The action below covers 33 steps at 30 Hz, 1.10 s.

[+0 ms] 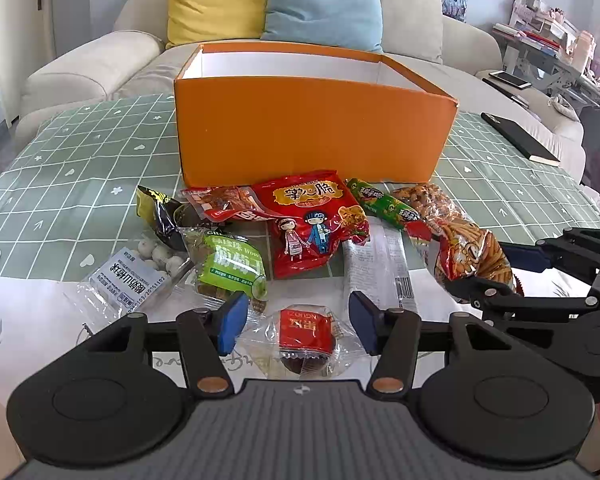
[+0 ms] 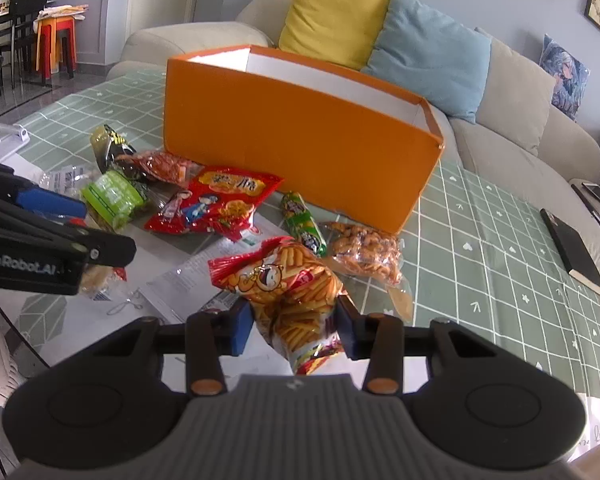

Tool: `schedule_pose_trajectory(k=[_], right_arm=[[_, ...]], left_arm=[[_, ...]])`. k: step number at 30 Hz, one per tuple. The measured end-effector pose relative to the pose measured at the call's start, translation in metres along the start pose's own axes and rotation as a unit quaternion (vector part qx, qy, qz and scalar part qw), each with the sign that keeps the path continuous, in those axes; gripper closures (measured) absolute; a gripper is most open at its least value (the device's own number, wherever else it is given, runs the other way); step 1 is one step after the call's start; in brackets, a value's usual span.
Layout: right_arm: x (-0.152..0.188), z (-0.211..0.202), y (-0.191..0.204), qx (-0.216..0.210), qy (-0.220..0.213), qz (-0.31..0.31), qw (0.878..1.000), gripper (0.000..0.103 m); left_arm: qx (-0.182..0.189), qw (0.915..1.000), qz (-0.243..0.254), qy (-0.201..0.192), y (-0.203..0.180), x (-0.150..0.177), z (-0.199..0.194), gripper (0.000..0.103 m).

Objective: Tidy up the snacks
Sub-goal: 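Lower the left tool onto the clear-wrapped brown candy while the right tool approaches the fries bag, then close the left tool on the brown candy while the right tool grasps the fries bag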

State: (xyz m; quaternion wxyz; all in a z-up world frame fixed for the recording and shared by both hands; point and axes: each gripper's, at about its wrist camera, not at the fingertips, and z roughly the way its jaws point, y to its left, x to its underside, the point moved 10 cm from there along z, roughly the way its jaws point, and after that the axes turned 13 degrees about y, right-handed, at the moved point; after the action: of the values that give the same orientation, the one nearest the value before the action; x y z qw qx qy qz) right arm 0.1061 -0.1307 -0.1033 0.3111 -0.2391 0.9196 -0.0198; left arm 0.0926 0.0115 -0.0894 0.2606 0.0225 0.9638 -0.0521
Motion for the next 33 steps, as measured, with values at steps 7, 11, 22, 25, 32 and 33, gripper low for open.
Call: schedule_pose_trajectory(k=[7,11,22,25,32,33], right_arm=[[-0.001,-0.007,-0.010,-0.015,-0.004,0.033,0.999,0.062],[0.003,-0.004,-0.004,-0.026,0.008,0.029,0.999,0.062],[0.008,0.003,-0.003,-0.052,0.029,0.052,0.997,0.061],[0.010,0.004,-0.004,-0.054,0.033,0.056,0.996,0.061],[0.011,0.000,-0.005,-0.061,0.032,0.065,0.996,0.061],[0.013,-0.002,-0.008,-0.065,0.034,0.071,0.995,0.061]], left_arm=[[0.002,0.9999,0.006,0.015,-0.002,0.003,0.003,0.077],[0.021,0.9977,-0.015,0.062,0.000,0.016,0.020,0.076],[0.060,0.9964,-0.032,0.051,0.000,0.017,0.011,0.039],[0.101,0.9930,-0.041,0.046,-0.003,0.016,-0.003,0.031],[0.099,0.9919,0.056,0.058,-0.040,0.024,-0.002,0.031],[0.098,0.9917,0.058,0.061,-0.042,0.024,0.000,0.031]])
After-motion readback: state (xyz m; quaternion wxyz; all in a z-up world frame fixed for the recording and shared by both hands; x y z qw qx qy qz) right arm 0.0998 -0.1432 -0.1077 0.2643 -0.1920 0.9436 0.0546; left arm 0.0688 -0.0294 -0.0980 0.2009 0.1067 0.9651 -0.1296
